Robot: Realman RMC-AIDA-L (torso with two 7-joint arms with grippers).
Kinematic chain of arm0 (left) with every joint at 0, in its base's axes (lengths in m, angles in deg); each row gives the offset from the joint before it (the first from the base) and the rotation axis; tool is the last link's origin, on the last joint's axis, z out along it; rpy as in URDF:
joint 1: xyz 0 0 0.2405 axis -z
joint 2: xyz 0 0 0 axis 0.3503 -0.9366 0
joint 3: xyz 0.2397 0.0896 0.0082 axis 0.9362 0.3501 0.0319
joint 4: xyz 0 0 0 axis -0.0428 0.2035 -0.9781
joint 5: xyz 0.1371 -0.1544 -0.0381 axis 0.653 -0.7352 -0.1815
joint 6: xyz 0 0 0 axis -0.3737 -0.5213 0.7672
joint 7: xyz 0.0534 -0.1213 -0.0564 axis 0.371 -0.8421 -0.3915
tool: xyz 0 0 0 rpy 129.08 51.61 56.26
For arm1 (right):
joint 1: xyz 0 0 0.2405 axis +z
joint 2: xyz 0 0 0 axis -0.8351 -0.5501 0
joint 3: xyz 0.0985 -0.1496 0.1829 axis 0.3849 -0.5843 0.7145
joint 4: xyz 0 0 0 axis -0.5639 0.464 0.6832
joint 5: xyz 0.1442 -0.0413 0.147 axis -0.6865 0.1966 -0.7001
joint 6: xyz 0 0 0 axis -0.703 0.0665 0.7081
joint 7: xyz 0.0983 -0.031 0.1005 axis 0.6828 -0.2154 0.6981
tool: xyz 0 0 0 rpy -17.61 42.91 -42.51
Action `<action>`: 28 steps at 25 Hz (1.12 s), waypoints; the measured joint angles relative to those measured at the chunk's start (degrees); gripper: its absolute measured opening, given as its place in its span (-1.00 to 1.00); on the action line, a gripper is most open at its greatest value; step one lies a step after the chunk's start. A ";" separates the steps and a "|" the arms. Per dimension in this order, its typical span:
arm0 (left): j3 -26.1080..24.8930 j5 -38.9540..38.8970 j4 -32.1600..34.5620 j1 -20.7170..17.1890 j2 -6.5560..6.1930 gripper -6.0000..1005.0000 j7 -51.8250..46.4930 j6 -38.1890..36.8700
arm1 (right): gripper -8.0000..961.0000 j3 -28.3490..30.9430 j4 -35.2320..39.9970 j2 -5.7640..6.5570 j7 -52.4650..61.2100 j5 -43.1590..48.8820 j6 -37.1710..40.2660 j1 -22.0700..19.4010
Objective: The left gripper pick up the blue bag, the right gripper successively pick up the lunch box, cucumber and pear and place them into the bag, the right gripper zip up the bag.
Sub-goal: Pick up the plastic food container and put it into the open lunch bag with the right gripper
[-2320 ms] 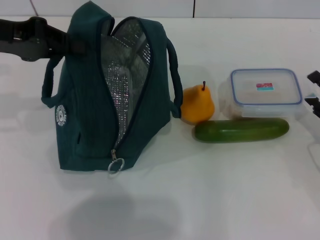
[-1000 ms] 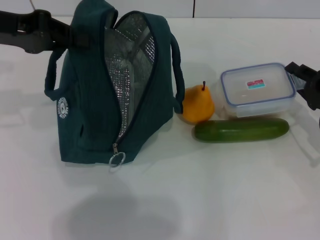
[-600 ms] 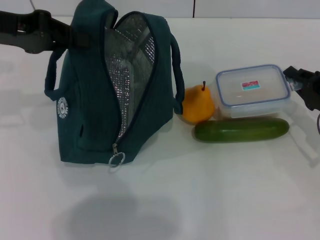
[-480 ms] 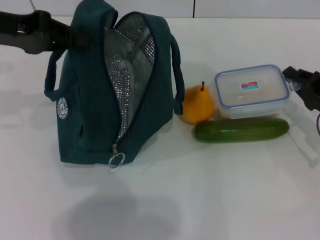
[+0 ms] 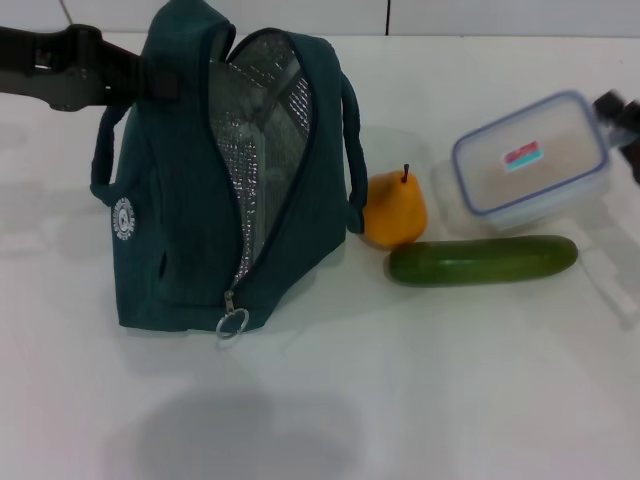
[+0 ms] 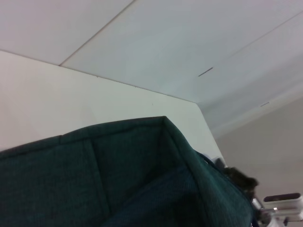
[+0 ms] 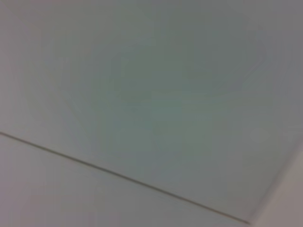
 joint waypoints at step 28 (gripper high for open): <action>0.19 0.45 -0.71 0.92 2.04 -0.90 0.29 1.27 | -0.79 -11.25 5.15 0.00 7.26 -14.95 13.06 17.94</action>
